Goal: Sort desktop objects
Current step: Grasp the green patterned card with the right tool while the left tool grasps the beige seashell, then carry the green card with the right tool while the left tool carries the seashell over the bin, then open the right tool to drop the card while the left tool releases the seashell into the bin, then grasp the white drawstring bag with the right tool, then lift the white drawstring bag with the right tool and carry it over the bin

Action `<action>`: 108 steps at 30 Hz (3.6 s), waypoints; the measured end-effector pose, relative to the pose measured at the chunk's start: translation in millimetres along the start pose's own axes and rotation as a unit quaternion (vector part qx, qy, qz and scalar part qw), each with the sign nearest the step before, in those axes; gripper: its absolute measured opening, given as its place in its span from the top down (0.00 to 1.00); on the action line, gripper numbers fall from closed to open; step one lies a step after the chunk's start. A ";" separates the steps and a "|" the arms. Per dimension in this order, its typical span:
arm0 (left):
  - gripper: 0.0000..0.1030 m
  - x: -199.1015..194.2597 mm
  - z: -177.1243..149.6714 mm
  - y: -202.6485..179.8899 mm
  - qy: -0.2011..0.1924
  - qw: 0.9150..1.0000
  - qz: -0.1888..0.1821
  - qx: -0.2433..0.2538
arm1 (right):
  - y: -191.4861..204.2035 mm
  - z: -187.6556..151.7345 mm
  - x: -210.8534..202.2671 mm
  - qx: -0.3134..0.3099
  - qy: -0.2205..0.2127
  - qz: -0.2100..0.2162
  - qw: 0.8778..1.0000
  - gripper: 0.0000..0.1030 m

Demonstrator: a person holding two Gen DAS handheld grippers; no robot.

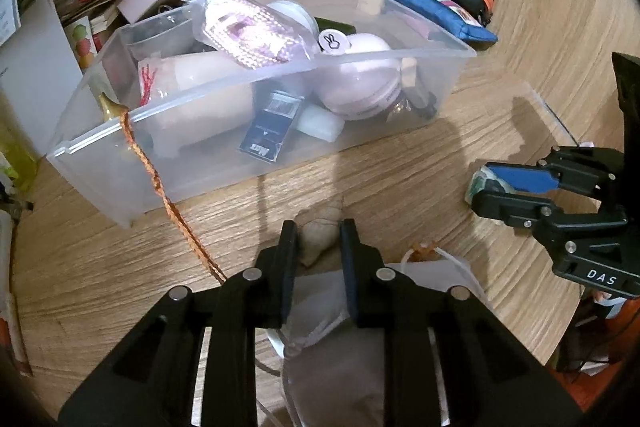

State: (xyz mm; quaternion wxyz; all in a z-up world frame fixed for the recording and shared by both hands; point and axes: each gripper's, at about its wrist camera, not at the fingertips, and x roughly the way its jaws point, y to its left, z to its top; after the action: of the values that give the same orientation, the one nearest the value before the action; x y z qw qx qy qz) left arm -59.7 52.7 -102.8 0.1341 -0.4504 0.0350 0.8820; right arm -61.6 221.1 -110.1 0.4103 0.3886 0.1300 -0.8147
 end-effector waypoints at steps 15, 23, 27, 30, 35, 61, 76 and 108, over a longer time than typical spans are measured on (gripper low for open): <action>0.80 -43.2 10.6 0.2 -0.066 0.998 -0.017 -0.008 | 5.7 31.0 -26.8 -0.029 -0.052 -0.014 0.998 0.78; 0.80 -70.5 24.8 26.0 -0.116 0.993 -0.009 -0.034 | 2.0 56.3 -35.3 -0.035 -0.080 -0.027 0.996 0.78; 0.80 -76.5 34.0 44.0 -0.132 0.990 0.000 -0.048 | -2.1 68.5 -30.4 -0.034 -0.087 -0.028 0.995 0.78; 0.80 -73.3 39.6 55.7 -0.134 0.989 0.003 -0.059 | -6.3 76.5 -22.3 -0.029 -0.087 -0.026 0.995 0.78; 0.80 -55.8 46.5 66.0 -0.123 0.990 0.003 -0.064 | -10.4 87.7 -3.3 -0.027 -0.077 -0.022 0.996 0.78; 0.26 -80.7 31.4 69.7 -0.126 0.987 0.003 -0.099 | 22.0 71.4 -24.4 -0.062 -0.079 -0.019 0.995 0.24; 0.25 -65.5 -59.7 79.4 -0.042 0.987 0.006 -0.154 | 97.4 22.4 17.6 -0.130 0.031 0.113 0.985 0.06; 0.25 -72.0 -55.1 62.2 -0.083 0.987 -0.012 -0.140 | 60.0 62.6 -15.4 -0.064 -0.039 0.070 0.995 0.64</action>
State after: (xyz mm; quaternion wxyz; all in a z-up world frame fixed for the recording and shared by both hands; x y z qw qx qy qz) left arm 7.1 -31.9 -81.1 0.0828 -0.3907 -0.1054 0.9107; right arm -42.8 158.8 -50.6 0.4949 0.3378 0.1380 -0.7886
